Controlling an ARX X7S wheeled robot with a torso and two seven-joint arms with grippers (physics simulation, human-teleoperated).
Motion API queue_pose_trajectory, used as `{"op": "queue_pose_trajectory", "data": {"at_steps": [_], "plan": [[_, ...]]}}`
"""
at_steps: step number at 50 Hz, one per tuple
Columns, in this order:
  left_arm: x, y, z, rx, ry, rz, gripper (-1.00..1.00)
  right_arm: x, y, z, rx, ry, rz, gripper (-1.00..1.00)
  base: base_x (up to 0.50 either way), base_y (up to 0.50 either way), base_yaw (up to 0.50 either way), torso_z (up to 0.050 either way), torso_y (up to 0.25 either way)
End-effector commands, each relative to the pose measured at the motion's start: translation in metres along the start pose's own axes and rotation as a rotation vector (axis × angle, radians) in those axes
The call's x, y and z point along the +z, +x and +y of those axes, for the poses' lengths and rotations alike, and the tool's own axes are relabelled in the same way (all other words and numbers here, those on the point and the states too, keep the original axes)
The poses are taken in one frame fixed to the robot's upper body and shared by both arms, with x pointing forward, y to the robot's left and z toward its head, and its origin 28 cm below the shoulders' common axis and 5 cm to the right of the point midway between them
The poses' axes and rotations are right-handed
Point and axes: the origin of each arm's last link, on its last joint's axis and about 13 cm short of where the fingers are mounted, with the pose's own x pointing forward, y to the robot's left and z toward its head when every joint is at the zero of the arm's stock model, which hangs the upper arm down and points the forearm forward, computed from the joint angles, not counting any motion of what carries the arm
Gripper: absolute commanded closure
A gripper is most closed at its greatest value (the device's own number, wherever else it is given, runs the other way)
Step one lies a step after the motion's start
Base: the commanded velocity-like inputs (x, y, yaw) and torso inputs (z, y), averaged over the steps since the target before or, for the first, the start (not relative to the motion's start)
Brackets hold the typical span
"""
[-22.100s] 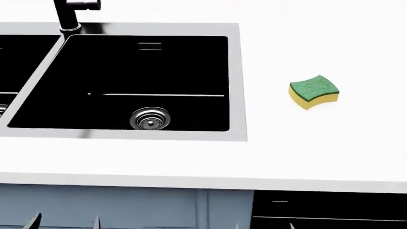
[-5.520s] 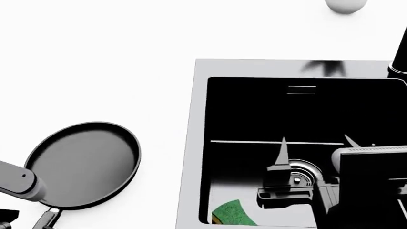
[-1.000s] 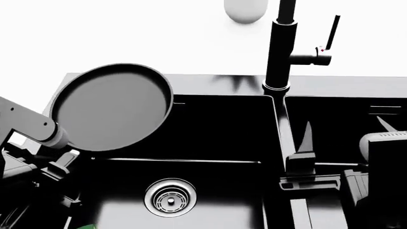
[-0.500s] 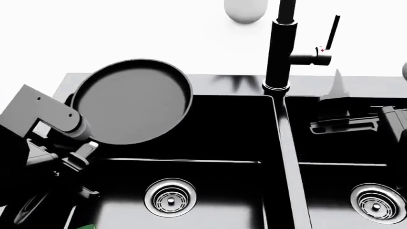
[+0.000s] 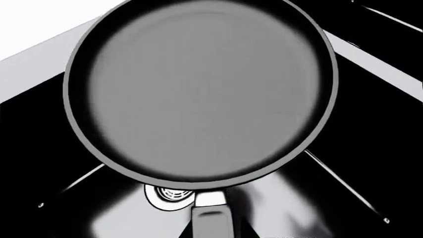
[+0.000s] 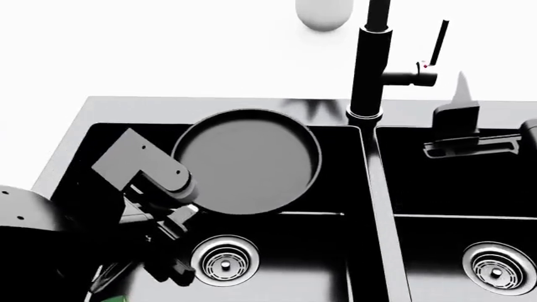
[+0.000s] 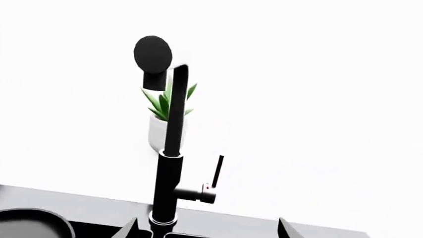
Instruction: Pick the pan and sponge and place them into the sink. Then turn on the water.
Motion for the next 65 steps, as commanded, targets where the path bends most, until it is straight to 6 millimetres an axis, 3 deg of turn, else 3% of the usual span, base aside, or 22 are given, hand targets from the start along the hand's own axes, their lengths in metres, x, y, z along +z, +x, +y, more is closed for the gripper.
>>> {"op": "queue_pose_trajectory", "data": {"at_steps": [1, 12, 43, 51, 65], "plan": [[-0.001, 0.020, 0.003, 0.006, 0.050, -0.023, 1.00, 0.006, -0.003, 0.000, -0.006, -0.009, -0.006, -1.00, 0.00, 0.00, 0.00, 0.000, 0.000], [-0.007, 0.032, -0.005, -0.065, 0.105, -0.041, 1.00, 0.005, -0.004, 0.001, -0.001, -0.015, 0.000, -1.00, 0.00, 0.00, 0.00, 0.001, 0.002], [-0.038, 0.070, 0.002, -0.084, 0.075, 0.030, 1.00, 0.003, -0.002, 0.001, -0.003, -0.020, 0.012, -1.00, 0.00, 0.00, 0.00, 0.001, 0.001], [-0.050, 0.074, -0.001, -0.094, 0.138, 0.051, 1.00, 0.004, -0.004, 0.001, -0.005, -0.021, 0.010, -1.00, 0.00, 0.00, 0.00, 0.000, 0.001], [-0.071, 0.093, -0.009, -0.062, 0.102, 0.099, 1.00, 0.001, -0.006, 0.002, -0.003, -0.019, 0.016, -1.00, 0.00, 0.00, 0.00, 0.001, 0.001]]}}
